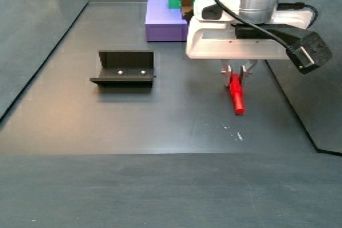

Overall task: Pick up the red object. Move up. Place the red object on the fixture. Regrasp the red object. Move to above the board. Insert the red object.
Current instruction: Pick up the red object, then move up.

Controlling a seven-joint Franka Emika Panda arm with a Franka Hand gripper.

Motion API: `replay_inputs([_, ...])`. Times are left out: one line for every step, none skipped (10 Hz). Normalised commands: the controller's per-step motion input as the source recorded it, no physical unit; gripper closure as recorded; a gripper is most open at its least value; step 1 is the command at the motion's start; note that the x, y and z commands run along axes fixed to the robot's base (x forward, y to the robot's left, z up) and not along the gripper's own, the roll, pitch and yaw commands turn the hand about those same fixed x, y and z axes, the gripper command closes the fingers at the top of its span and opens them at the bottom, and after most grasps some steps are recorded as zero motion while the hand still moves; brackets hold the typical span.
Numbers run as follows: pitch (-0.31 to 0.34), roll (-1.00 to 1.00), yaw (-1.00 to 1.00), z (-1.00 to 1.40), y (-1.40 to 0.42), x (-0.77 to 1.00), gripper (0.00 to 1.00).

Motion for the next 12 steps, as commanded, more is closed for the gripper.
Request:
replay_inputs([0.000, 0.00, 0.00, 0.00, 0.00, 0.00, 1.00])
replay_inputs([0.000, 0.00, 0.00, 0.00, 0.00, 0.00, 1.00])
replay_inputs([0.000, 0.00, 0.00, 0.00, 0.00, 0.00, 1.00])
replay_inputs([0.000, 0.00, 0.00, 0.00, 0.00, 0.00, 1.00])
replay_inputs([0.000, 0.00, 0.00, 0.00, 0.00, 0.00, 1.00])
replay_inputs([0.000, 0.00, 0.00, 0.00, 0.00, 0.00, 1.00])
replay_inputs([0.000, 0.00, 0.00, 0.00, 0.00, 0.00, 1.00])
replay_inputs([0.000, 0.00, 0.00, 0.00, 0.00, 0.00, 1.00])
replay_inputs([0.000, 0.00, 0.00, 0.00, 0.00, 0.00, 1.00])
replay_inputs([0.000, 0.00, 0.00, 0.00, 0.00, 0.00, 1.00])
replay_inputs([0.000, 0.00, 0.00, 0.00, 0.00, 0.00, 1.00])
replay_inputs([0.000, 0.00, 0.00, 0.83, 0.00, 0.00, 1.00])
